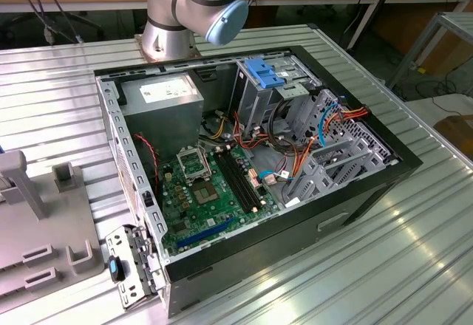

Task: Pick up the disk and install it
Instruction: 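Pick up the disk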

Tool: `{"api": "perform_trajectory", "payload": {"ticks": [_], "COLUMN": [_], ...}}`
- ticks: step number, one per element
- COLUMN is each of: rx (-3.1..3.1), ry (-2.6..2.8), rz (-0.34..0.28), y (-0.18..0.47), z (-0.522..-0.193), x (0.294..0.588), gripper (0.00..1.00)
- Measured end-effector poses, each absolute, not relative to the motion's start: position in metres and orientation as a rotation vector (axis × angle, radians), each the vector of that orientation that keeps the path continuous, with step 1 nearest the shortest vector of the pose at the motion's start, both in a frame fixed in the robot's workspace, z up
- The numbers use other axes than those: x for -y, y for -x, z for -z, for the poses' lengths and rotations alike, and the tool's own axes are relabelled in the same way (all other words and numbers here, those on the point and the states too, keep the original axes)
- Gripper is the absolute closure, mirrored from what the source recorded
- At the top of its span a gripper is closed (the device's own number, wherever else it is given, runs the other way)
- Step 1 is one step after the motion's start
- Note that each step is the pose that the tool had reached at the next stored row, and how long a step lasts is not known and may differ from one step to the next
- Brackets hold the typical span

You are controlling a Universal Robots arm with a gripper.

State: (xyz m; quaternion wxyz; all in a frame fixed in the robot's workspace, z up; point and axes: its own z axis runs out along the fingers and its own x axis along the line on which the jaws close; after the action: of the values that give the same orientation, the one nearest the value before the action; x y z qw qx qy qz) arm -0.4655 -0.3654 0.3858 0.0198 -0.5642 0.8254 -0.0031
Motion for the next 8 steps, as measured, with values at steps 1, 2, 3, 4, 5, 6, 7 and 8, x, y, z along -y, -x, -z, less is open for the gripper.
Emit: {"api": "perform_trajectory", "payload": {"ticks": [1,2,3,4,5,6,7,8], "rx": [-2.542,-2.524,-2.489,-2.458,-2.413,-2.394,-2.376,-2.330], "ry": [1.778,1.803,1.851,1.893,1.950,1.975,1.997,2.051], "rz": [0.009,0.009,0.008,0.007,0.007,0.007,0.007,0.008], "y": [0.4655,0.4655,0.4655,0.4655,0.4655,0.4655,0.4655,0.4655], "z": [-0.3856,-0.3854,-0.3852,-0.3849,-0.3846,-0.3845,-0.3843,-0.3840], "x": [0.3654,0.3654,0.3654,0.3654,0.3654,0.3654,0.3654,0.3654], "gripper": [0.89,0.89,0.89,0.89,0.82,0.82,0.81,0.72]}}
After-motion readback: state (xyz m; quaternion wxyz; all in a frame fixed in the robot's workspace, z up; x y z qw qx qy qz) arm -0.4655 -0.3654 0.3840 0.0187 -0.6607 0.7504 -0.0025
